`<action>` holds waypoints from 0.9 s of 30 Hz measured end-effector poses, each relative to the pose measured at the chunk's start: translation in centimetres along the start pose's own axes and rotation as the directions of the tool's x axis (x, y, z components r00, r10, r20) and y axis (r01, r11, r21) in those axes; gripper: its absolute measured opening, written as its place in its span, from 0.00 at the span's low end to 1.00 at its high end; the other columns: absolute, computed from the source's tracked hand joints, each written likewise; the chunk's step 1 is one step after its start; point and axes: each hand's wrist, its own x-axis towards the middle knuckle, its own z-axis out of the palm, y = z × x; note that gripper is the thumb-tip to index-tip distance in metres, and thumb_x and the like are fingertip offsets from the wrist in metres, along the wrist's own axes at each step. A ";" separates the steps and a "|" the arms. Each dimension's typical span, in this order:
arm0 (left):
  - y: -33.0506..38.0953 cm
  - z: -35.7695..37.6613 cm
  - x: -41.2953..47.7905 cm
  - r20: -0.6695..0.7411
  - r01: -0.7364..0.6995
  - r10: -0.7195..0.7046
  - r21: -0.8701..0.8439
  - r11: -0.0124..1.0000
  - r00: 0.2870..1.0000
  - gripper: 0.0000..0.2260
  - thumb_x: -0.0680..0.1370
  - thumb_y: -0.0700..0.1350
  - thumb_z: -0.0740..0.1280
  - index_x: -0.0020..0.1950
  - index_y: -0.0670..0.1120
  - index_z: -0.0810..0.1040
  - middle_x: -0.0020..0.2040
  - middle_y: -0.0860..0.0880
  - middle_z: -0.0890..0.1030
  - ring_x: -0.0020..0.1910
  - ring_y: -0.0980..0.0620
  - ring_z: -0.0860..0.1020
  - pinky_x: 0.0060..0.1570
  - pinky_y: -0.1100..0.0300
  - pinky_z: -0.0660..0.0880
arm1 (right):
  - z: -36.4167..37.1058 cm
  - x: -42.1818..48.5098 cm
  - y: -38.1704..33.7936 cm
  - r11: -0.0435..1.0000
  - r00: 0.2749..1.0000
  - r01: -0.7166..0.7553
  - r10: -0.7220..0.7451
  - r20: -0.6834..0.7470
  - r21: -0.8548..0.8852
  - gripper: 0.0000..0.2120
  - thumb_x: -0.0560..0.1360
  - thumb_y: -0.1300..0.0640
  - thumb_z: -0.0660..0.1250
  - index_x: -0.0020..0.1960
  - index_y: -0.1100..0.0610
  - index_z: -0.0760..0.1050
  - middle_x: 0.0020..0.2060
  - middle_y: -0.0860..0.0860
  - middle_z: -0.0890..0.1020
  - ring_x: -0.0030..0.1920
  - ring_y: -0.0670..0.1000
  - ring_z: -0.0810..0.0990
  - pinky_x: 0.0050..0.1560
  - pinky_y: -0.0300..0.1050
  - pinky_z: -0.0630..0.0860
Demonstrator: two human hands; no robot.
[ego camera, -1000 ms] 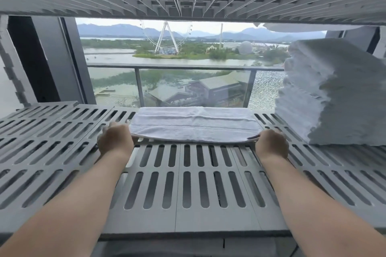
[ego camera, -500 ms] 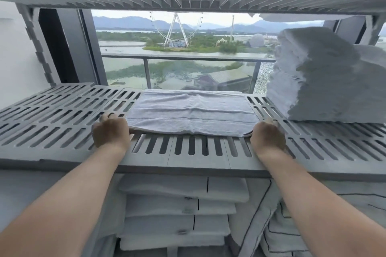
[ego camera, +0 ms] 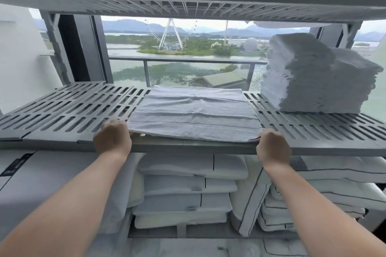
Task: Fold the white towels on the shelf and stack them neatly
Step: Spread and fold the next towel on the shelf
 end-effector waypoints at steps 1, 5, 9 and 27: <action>-0.5 -0.2 -0.5 -0.017 -0.014 0.014 -0.023 1.000 1.000 0.13 0.74 0.33 0.59 0.51 0.42 0.81 0.53 0.43 0.80 0.55 0.40 0.77 0.43 0.49 0.74 | -0.1 -0.9 0.0 1.000 1.000 0.005 -0.005 -0.020 0.008 0.15 0.73 0.72 0.56 0.48 0.63 0.80 0.47 0.59 0.83 0.50 0.59 0.79 0.38 0.45 0.70; -2.2 -0.6 -2.2 -0.053 -0.045 0.042 -0.068 0.997 0.998 0.13 0.74 0.33 0.59 0.53 0.41 0.79 0.55 0.41 0.79 0.55 0.39 0.76 0.43 0.48 0.74 | -0.7 -3.6 0.0 0.999 0.997 0.005 -0.001 -0.080 0.048 0.18 0.74 0.72 0.54 0.53 0.63 0.80 0.50 0.59 0.83 0.52 0.60 0.80 0.42 0.46 0.72; -3.1 -0.8 -3.3 -0.056 -0.091 0.086 -0.093 0.992 0.995 0.13 0.74 0.32 0.59 0.53 0.41 0.80 0.55 0.40 0.79 0.57 0.38 0.75 0.45 0.47 0.75 | -1.3 -5.5 -0.3 0.994 0.997 -0.013 0.021 -0.069 0.108 0.25 0.76 0.71 0.55 0.69 0.58 0.76 0.65 0.61 0.78 0.66 0.61 0.75 0.62 0.56 0.74; 9.4 -0.2 1.2 -0.214 -0.332 0.279 -0.280 0.901 0.936 0.09 0.74 0.37 0.62 0.45 0.46 0.81 0.50 0.44 0.79 0.50 0.42 0.77 0.51 0.49 0.74 | -0.2 0.2 -4.9 0.927 0.955 0.289 -0.262 -0.139 0.238 0.10 0.76 0.59 0.63 0.50 0.56 0.84 0.45 0.53 0.86 0.51 0.56 0.80 0.56 0.50 0.74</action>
